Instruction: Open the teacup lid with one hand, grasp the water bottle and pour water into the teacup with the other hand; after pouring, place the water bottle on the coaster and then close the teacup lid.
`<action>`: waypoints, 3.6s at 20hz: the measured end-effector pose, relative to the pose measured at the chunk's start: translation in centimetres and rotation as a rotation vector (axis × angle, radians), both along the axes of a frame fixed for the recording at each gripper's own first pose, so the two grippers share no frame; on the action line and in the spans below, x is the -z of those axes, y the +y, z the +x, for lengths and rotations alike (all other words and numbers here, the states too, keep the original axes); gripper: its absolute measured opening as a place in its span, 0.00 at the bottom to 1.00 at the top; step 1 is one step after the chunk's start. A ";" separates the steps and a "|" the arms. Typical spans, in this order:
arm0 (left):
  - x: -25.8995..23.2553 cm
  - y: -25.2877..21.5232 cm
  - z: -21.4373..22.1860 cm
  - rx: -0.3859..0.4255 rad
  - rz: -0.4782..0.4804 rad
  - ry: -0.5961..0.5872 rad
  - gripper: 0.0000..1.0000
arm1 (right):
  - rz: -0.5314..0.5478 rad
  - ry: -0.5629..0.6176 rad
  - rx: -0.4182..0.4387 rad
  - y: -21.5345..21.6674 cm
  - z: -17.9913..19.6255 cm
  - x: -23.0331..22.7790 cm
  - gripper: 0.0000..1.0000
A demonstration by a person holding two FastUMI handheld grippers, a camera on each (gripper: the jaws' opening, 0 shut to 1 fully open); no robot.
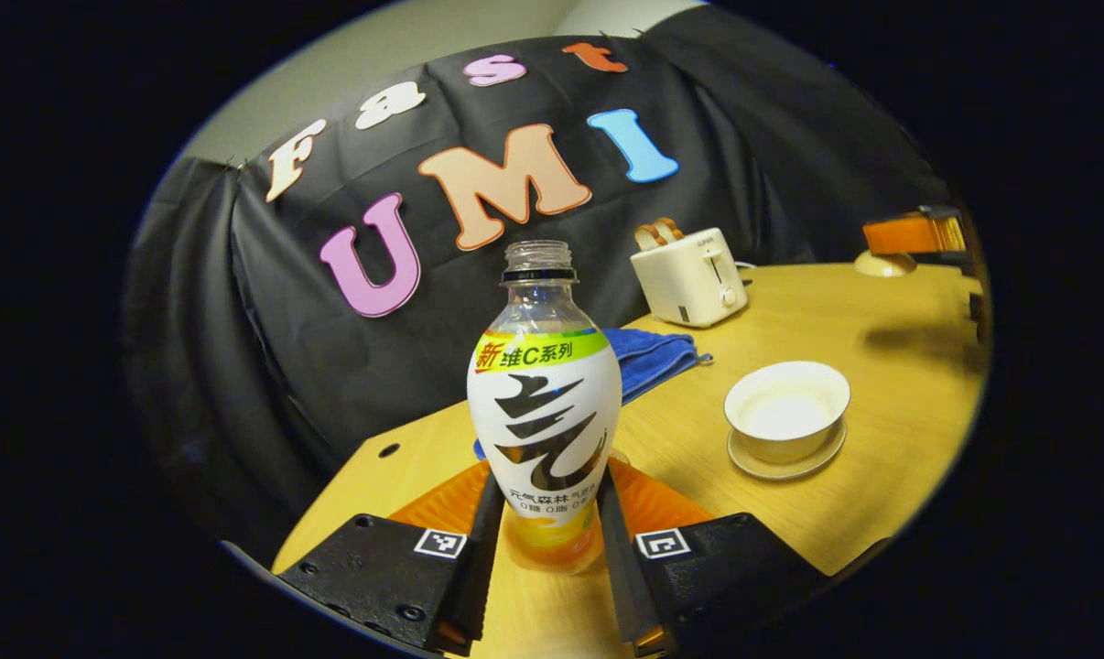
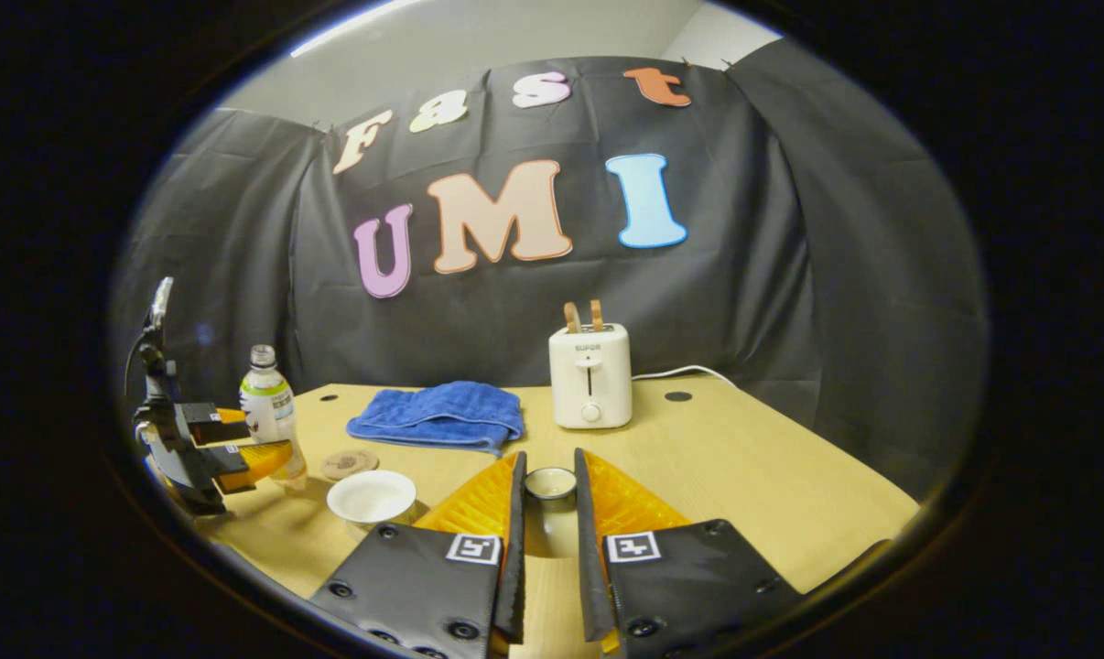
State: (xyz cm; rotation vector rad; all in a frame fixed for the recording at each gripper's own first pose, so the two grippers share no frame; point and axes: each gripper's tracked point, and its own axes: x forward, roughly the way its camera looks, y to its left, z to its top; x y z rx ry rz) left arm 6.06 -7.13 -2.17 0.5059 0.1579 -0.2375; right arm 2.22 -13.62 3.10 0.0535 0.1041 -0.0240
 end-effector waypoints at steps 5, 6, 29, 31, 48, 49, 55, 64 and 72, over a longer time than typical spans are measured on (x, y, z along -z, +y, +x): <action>0.1 -0.6 0.2 0.038 0.238 -0.048 0.52 | -0.005 0.008 -0.003 0.0 -0.3 0.3 0.27; 0.1 -0.7 0.0 0.051 0.274 -0.053 0.52 | -0.008 0.010 -0.003 0.1 -0.3 0.3 0.28; 1.6 -1.3 0.4 0.199 0.984 -0.114 0.52 | -0.041 0.032 -0.016 0.8 -0.8 1.7 0.29; 1.4 -1.3 0.3 0.203 1.024 -0.119 0.53 | -0.039 0.035 -0.016 0.7 -0.9 2.0 0.27; -1.2 -0.8 1.0 0.281 1.400 -0.121 0.53 | -0.038 0.046 -0.032 0.6 -1.4 2.9 0.27; -1.3 -0.8 0.9 0.284 1.419 -0.121 0.53 | -0.037 0.047 -0.031 0.6 -1.4 3.0 0.27; -2.5 -1.5 0.9 0.302 1.517 -0.145 0.53 | -0.048 0.041 -0.032 0.5 -1.5 2.8 0.27; -5.2 -2.5 1.6 0.317 1.670 -0.171 0.53 | -0.047 0.036 -0.036 0.4 -1.7 2.5 0.27; -6.7 -4.2 1.4 0.337 1.748 -0.215 0.53 | -0.070 0.024 -0.056 1.2 -1.9 2.1 0.29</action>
